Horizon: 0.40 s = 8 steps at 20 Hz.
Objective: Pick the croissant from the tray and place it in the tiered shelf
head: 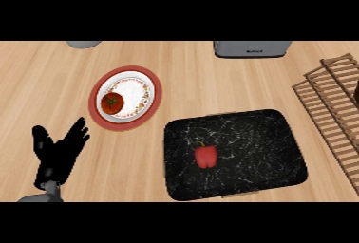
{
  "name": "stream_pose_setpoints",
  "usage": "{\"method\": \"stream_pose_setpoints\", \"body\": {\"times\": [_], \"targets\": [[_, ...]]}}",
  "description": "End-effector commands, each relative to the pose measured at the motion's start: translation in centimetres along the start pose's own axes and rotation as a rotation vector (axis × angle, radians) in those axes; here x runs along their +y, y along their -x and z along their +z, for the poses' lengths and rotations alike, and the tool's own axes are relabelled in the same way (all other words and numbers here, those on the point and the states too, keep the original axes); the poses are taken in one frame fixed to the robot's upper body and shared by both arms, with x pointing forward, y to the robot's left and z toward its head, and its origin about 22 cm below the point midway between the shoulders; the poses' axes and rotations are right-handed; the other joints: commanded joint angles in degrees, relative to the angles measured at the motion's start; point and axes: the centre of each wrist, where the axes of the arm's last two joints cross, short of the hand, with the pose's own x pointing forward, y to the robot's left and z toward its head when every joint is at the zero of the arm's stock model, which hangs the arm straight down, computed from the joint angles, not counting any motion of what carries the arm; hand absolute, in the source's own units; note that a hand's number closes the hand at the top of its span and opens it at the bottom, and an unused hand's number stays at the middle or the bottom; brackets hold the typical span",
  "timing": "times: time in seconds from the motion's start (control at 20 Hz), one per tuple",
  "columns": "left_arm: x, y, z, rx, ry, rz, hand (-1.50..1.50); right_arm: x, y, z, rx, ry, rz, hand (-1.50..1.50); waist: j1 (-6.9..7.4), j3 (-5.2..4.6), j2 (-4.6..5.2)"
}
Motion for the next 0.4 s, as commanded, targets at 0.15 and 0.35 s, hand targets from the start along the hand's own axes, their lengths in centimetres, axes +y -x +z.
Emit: {"method": "stream_pose_setpoints", "body": {"times": [0.15, 0.35], "targets": [[-1.4, 1.0, 0.2, 0.02, -0.016, -0.006, 0.0, -8.6, 1.0, -0.2, 0.097, -0.01, -0.02, -1.5, -0.71, -0.03, -0.27], [1.0, 0.3, 0.2, 0.002, -0.021, 0.016, 0.0, -12.4, 2.7, -0.4, 0.089, -0.024, -0.031, -1.5, -0.74, 0.0, -0.29]]}}
